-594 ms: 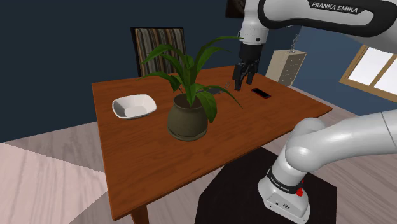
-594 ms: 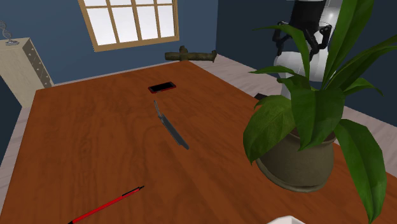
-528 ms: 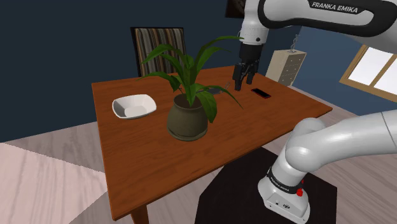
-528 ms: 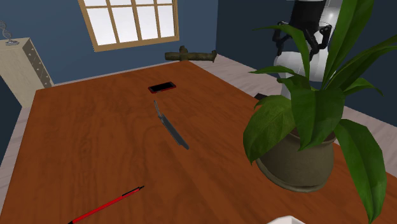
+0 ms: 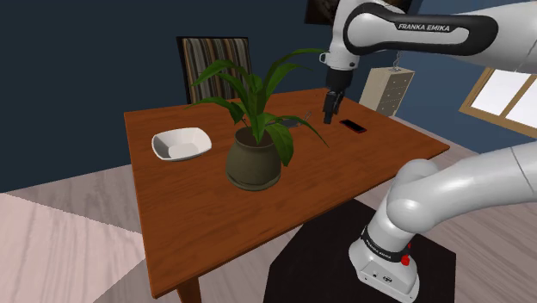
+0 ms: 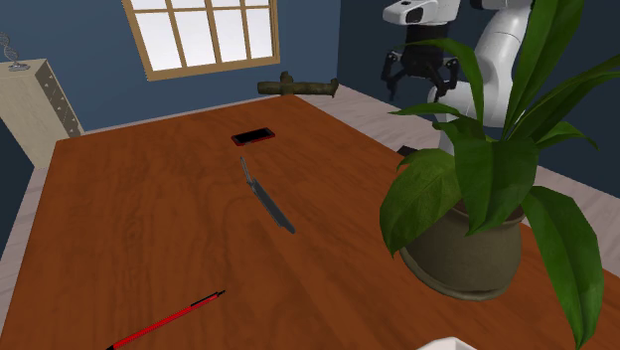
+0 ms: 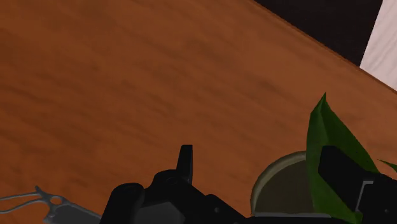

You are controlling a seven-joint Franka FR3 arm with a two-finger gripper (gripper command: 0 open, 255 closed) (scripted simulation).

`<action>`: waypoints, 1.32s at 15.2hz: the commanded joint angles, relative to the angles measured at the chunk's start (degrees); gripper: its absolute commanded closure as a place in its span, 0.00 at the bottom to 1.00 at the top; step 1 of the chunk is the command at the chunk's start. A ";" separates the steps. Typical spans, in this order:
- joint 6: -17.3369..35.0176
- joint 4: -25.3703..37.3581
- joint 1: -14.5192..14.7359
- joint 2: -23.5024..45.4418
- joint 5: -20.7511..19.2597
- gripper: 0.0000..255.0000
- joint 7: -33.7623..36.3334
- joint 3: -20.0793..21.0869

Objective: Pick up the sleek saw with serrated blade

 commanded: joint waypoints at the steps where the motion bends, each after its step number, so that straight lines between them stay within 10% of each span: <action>1: 2.51 0.38 0.59 2.36 -1.90 0.00 -5.79 -2.96; 11: 15.41 6.79 4.96 18.97 -5.18 0.00 -33.49 -17.21; 20: 23.90 19.97 8.63 41.17 5.08 0.00 -61.47 -26.33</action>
